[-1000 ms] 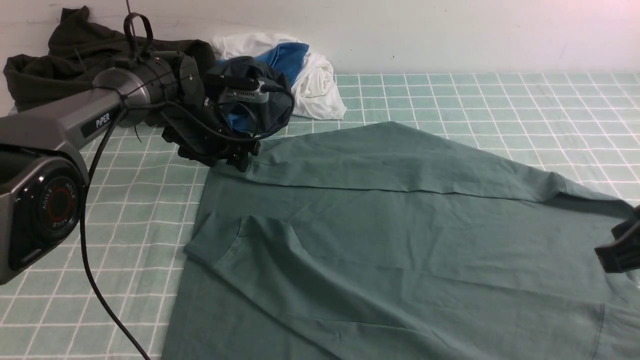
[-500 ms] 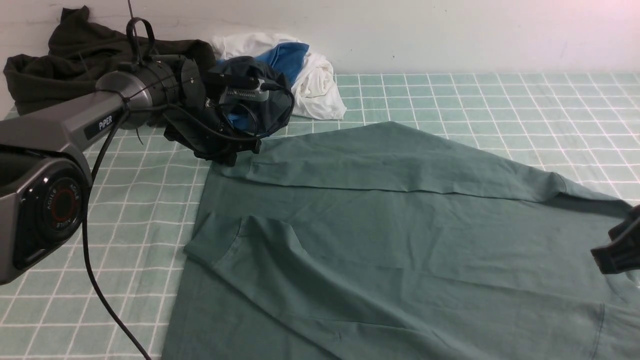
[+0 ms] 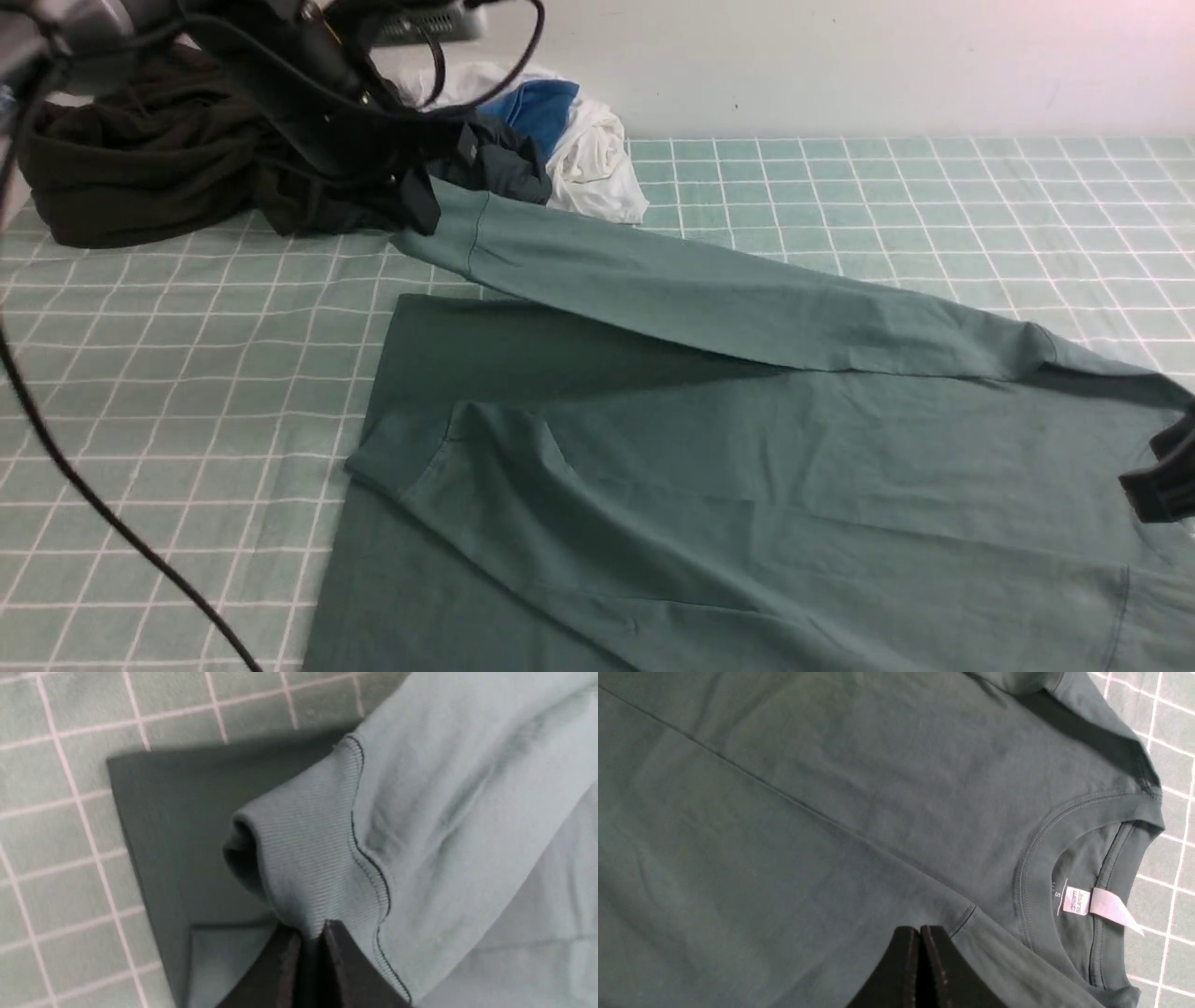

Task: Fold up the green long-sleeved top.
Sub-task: Use the left arm to drag and drop the cuff onto the cuff closest to the left arm

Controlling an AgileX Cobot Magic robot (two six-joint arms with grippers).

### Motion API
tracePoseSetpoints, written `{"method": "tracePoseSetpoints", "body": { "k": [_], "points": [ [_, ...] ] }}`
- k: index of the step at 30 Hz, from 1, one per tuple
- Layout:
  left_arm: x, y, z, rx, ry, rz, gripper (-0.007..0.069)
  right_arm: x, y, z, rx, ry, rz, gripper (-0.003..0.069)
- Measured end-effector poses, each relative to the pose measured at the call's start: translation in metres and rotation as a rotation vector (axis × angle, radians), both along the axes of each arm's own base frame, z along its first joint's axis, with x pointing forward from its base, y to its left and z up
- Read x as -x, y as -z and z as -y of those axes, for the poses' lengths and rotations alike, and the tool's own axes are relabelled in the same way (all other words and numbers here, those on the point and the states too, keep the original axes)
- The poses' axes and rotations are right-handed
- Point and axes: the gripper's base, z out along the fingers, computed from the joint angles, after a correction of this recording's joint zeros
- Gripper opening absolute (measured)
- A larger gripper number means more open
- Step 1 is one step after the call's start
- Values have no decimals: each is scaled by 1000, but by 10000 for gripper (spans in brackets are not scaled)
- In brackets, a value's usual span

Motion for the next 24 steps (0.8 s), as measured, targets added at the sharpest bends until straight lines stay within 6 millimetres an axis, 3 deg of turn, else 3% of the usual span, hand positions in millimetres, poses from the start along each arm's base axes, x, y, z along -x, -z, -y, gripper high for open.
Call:
{"method": "tracePoseSetpoints", "body": {
  "k": [2, 4, 7, 9, 13, 15, 16, 18, 21, 24],
  "points": [
    [13, -5, -1, 12, -5, -12, 28, 4, -4, 1, -5, 1, 17, -14],
    [51, -6, -4, 24, -14, -46, 32, 18, -15, 6, -23, 2, 74, -14],
    [92, 8, -6, 20, -19, -71, 39, 34, -26, 11, -39, 3, 123, -14],
    [127, 26, -5, 11, -12, -88, 52, 47, -32, 13, -49, -8, 151, -14],
    [171, 63, -5, -4, 7, -97, 120, 61, -38, 9, -67, -67, 179, -14],
    [184, 83, -9, -22, 2, -118, 192, 63, -38, 6, -67, -101, 177, -14],
    [185, 84, -10, -24, 2, -121, 192, 64, -38, 5, -67, -109, 175, -14],
    [192, 97, -12, -58, 34, -142, 314, 65, -37, 1, -57, -147, 163, -14],
    [196, 94, -9, -96, 163, -130, 441, 68, -34, 0, -47, -168, 122, -14],
    [209, 89, 4, -144, 379, -145, 491, 70, -32, -1, -41, -172, 78, -14]
  ]
}}
